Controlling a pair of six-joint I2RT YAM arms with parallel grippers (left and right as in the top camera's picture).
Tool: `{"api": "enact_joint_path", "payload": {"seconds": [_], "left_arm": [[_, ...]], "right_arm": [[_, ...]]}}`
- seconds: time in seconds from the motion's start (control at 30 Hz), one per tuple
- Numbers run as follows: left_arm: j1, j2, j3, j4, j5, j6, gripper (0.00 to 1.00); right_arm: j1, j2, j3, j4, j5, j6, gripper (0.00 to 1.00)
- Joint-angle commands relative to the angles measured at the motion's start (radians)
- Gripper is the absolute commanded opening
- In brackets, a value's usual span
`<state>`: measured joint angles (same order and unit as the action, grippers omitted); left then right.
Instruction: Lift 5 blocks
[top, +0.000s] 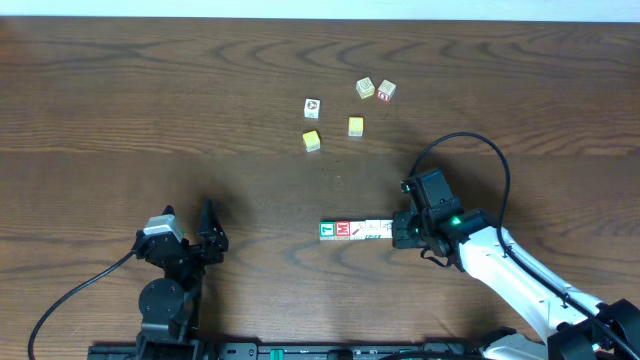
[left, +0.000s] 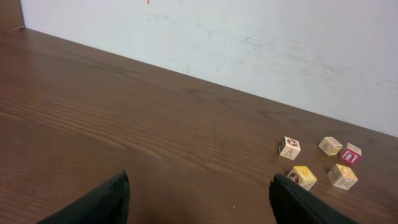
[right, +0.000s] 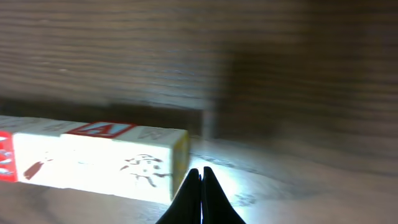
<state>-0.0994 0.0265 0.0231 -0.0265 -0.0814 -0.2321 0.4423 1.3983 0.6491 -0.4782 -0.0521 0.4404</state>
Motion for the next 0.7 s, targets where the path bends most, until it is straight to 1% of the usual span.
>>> {"api": "enact_joint_path", "payload": {"seconds": [0.0,0.33,0.43,0.5,0.53,0.6,0.67], "left_arm": [[-0.001,-0.001,-0.019,-0.04,-0.017,0.002,0.72],[-0.001,-0.001,-0.019,-0.04,-0.011,0.002,0.72],[-0.001,-0.001,-0.019,-0.037,-0.023,0.002,0.72],[-0.001,-0.001,-0.019,-0.037,0.002,0.002,0.72],[-0.001,-0.001,-0.019,-0.04,0.014,0.002,0.73],[-0.001,-0.001,-0.019,-0.041,0.014,0.002,0.72],[-0.001,-0.001,-0.019,-0.041,0.019,0.002,0.72]], "right_arm": [[-0.007,-0.001,0.005,-0.01,0.063,0.046,0.01],[-0.032,-0.021,0.005,-0.047,0.089,0.027,0.01],[-0.032,-0.058,0.005,-0.047,0.089,0.014,0.01],[-0.032,-0.097,0.005,-0.056,0.088,0.006,0.01],[-0.032,-0.114,0.005,-0.061,0.089,0.001,0.02],[-0.032,-0.157,0.005,-0.075,0.089,-0.022,0.09],[-0.032,-0.187,0.005,-0.092,0.087,-0.024,0.11]]}}
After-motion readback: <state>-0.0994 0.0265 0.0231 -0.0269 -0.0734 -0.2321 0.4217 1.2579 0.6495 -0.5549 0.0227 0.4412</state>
